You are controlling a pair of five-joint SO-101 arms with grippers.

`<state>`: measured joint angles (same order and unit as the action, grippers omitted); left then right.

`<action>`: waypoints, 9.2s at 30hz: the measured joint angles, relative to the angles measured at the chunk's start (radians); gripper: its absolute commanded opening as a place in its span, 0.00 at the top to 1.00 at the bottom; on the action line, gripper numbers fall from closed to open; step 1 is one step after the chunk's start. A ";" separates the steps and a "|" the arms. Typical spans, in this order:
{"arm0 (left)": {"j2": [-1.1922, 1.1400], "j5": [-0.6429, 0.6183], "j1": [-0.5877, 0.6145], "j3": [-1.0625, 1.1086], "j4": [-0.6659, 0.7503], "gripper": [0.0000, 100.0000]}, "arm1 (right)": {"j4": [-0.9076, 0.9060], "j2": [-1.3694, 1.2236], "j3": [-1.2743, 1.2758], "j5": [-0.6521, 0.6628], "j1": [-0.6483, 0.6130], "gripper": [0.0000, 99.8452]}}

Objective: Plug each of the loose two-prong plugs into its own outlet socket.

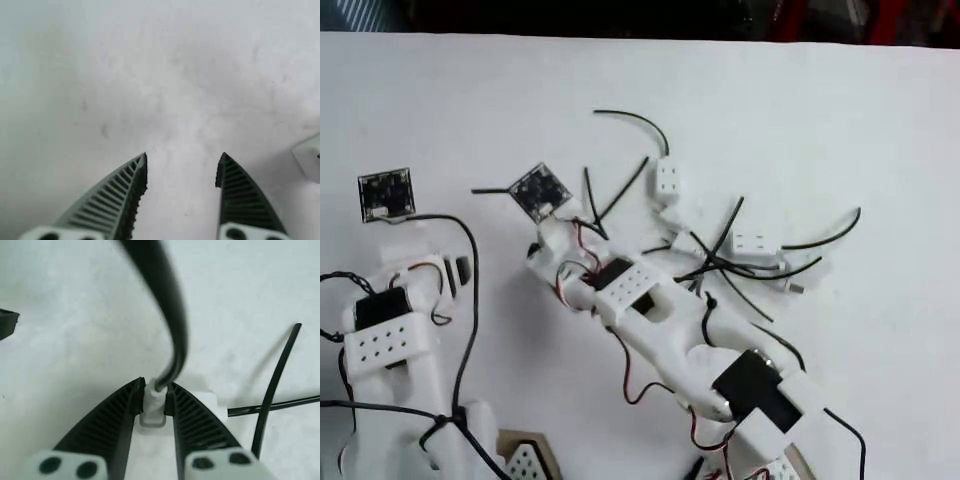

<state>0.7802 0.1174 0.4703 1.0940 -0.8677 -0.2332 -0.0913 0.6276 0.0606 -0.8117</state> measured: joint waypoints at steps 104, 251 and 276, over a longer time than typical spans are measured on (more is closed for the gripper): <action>0.000 0.000 0.000 0.044 0.028 0.77 | -0.964 -0.420 -1.131 0.101 0.612 0.83; 0.000 0.000 0.000 0.044 0.028 0.77 | -1.465 -0.667 -1.135 -0.351 0.244 0.98; 0.000 0.000 -0.011 0.044 0.028 0.77 | -1.297 0.106 -0.603 -0.160 0.143 0.98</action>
<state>0.7802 0.1174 0.4595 1.1385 -0.8401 -1.5298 0.0146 0.0245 -0.0990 -0.6690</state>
